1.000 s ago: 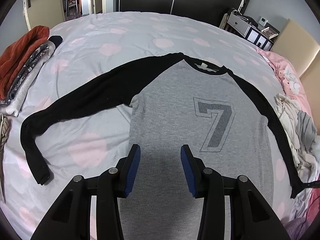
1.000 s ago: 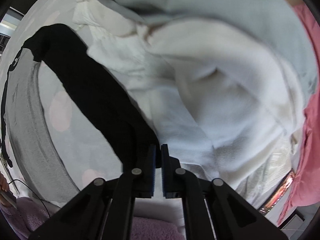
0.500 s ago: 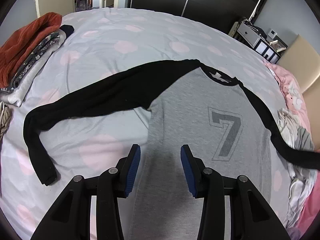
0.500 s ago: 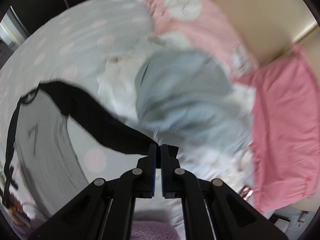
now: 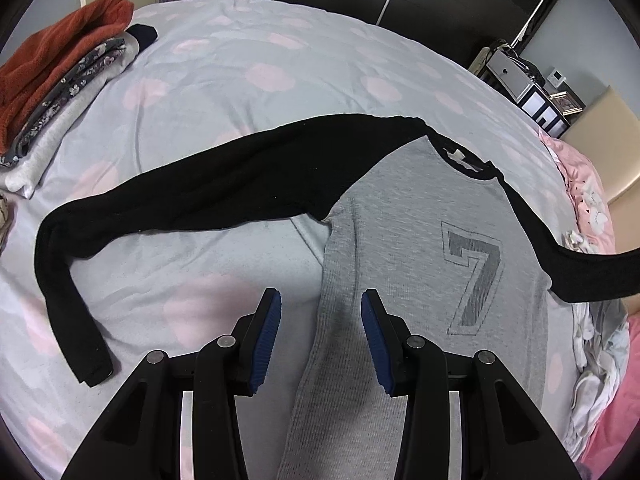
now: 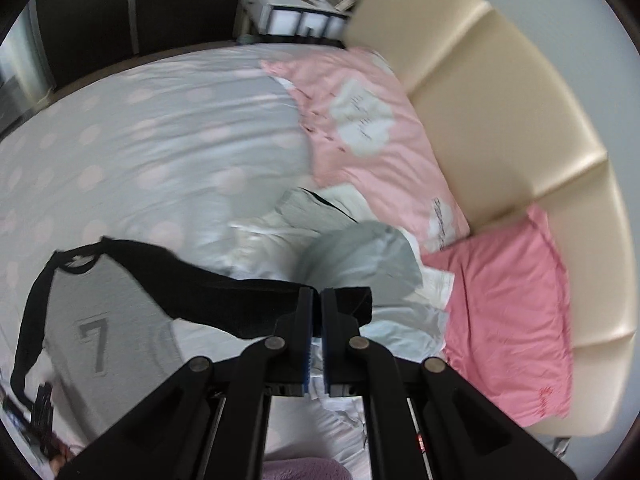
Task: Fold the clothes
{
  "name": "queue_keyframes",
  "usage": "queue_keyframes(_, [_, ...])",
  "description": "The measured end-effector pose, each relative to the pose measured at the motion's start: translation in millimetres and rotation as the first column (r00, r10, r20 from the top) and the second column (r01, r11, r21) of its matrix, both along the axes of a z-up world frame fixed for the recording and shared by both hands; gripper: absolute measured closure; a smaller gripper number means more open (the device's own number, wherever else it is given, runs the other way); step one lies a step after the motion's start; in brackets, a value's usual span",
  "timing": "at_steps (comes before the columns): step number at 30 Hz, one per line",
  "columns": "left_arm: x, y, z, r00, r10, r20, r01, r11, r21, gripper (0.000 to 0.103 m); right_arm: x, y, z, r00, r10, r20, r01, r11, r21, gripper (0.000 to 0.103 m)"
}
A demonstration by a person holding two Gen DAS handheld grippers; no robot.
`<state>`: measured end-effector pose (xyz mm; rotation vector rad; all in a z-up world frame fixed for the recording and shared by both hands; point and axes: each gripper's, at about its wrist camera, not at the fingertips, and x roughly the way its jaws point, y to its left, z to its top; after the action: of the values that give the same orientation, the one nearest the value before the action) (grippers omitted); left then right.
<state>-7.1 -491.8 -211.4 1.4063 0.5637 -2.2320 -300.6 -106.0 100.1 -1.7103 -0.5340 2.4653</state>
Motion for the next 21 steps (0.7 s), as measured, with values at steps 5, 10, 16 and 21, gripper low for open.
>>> queue_keyframes(5, [-1,-6,-2,1.000,0.000,-0.009,0.001,1.000,0.031,0.059,17,-82,33,0.990,0.136,-0.025,-0.135,0.991,0.016,0.100])
queue_keyframes(10, [4,-16,-1,0.999,0.021,-0.024,-0.020,0.998,0.062,0.059,46,-170,32,0.961,0.277,0.002,-0.277,0.960,0.039,0.100])
queue_keyframes(16, [10,-30,0,0.997,0.062,-0.042,-0.057,0.992,0.112,0.059,86,-268,-6,0.896,0.436,0.082,-0.440,0.897,0.039,0.100])
queue_keyframes(21, [11,-40,1,0.994,0.087,-0.060,-0.078,0.987,0.140,0.059,115,-341,-65,0.826,0.536,0.174,-0.548,0.836,0.032,0.100])
